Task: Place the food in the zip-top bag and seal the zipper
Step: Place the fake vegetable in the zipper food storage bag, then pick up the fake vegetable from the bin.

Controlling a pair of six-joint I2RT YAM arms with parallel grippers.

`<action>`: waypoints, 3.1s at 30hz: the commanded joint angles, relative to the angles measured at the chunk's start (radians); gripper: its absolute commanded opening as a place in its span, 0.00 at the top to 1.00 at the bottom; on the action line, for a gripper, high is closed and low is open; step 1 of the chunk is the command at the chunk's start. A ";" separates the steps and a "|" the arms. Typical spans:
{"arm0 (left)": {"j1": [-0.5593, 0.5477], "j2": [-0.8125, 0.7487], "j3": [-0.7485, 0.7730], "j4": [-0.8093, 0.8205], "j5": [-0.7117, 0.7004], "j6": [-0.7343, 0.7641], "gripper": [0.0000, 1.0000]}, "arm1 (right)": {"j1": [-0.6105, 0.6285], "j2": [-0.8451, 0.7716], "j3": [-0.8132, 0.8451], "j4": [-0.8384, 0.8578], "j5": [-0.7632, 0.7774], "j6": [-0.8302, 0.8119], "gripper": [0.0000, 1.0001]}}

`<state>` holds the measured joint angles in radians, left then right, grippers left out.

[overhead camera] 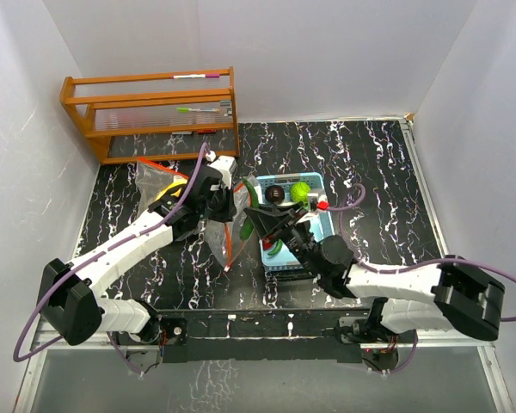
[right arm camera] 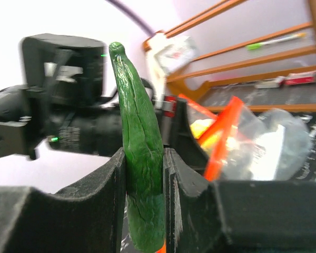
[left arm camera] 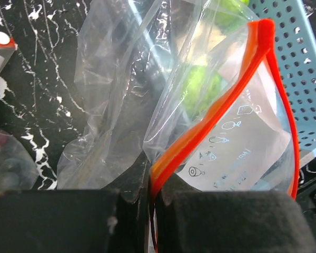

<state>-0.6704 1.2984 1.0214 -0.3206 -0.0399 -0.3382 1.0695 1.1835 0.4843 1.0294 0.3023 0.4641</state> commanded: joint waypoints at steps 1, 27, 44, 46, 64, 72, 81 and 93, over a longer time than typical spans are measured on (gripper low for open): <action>0.003 -0.031 0.017 0.059 0.062 -0.076 1.00 | 0.051 0.085 -0.048 0.314 0.332 -0.041 0.92; 0.003 -0.018 0.001 0.133 0.143 -0.165 1.00 | 0.134 0.229 0.037 0.451 0.335 -0.184 0.92; 0.003 -0.086 -0.018 0.099 0.254 -0.196 1.00 | 0.141 0.256 0.069 0.287 0.752 -0.530 0.92; 0.003 -0.098 -0.014 0.070 0.250 -0.183 1.00 | 0.141 0.261 0.083 0.265 0.795 -0.613 0.92; 0.028 -0.048 0.030 0.027 0.161 -0.082 1.00 | 0.141 0.123 0.098 -0.401 0.347 -0.407 0.83; 0.043 -0.021 0.029 0.070 0.218 -0.116 1.00 | 0.141 0.179 0.134 -0.535 0.412 -0.303 0.36; 0.048 -0.031 0.022 0.006 0.124 -0.059 1.00 | 0.140 -0.055 0.132 -0.631 0.454 -0.274 0.26; 0.055 -0.028 0.013 -0.001 0.114 -0.044 1.00 | -0.215 -0.182 0.245 -1.204 0.253 -0.057 0.26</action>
<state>-0.6235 1.3010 1.0340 -0.3183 0.0841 -0.3965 1.0882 0.9710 0.6590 0.0895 0.7712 0.2905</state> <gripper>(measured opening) 0.007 0.761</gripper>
